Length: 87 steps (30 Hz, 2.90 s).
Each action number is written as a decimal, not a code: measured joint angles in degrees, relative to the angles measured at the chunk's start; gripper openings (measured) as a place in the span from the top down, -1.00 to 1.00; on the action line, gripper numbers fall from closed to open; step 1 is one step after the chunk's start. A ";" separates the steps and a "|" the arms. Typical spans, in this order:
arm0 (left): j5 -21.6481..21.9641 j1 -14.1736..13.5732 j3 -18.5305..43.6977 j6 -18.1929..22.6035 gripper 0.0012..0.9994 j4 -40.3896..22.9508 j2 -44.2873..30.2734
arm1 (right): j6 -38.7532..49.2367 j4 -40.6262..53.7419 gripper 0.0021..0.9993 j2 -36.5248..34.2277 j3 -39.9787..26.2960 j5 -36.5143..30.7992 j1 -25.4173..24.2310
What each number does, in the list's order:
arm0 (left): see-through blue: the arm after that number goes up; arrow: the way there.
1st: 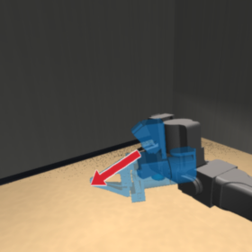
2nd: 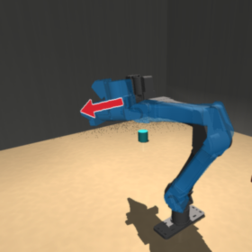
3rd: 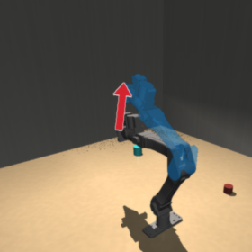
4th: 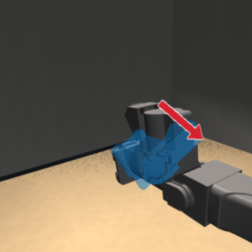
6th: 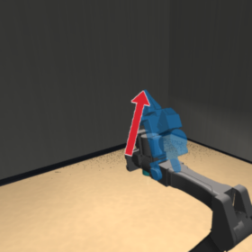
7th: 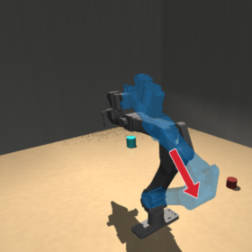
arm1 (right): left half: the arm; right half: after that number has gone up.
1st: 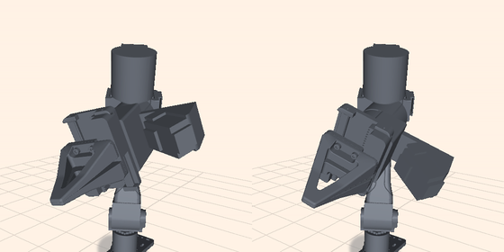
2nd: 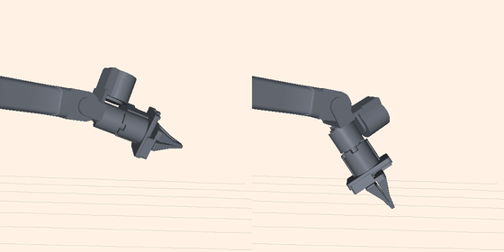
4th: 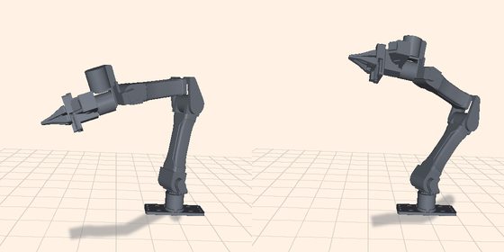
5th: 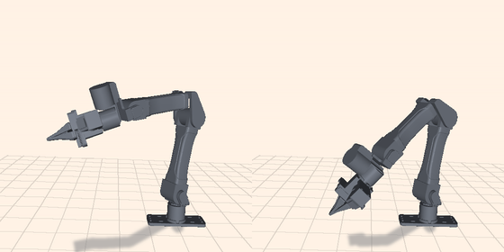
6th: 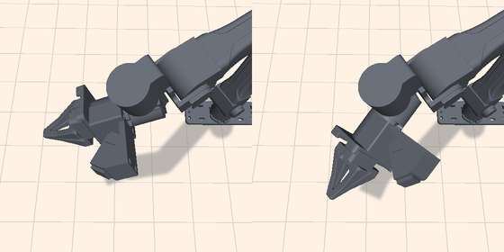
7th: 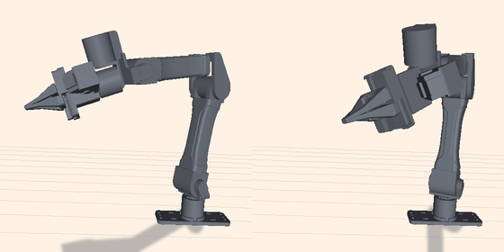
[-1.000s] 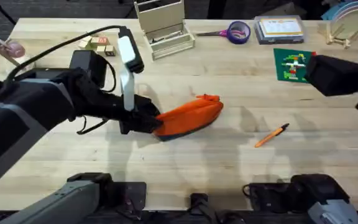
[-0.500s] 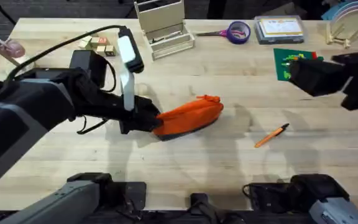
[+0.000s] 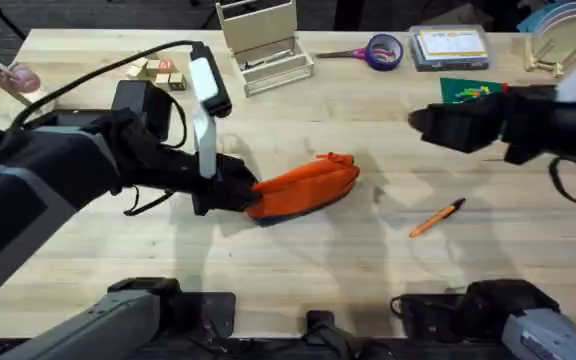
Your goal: Unzip the bag, pick up the pens from the table one at a time and place them inside, then zip the bag closed.
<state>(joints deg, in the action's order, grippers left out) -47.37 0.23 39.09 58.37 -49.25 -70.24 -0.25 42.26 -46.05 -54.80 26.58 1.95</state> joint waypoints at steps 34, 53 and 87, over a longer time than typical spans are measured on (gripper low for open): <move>0.02 0.00 0.00 0.00 0.92 0.00 0.00 | 10.73 0.07 -0.99 -18.86 -4.64 2.17 12.10; 0.13 0.00 0.00 0.00 0.92 0.02 0.00 | 11.50 -0.04 -1.00 -23.24 -4.65 2.17 16.06; 0.20 0.00 0.00 0.00 0.92 0.02 0.00 | 12.37 -4.74 -0.91 -39.10 -4.73 2.20 17.65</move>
<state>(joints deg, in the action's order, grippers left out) -47.18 0.23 39.09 58.37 -49.23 -70.24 12.12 37.52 -85.14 -59.53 28.77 19.59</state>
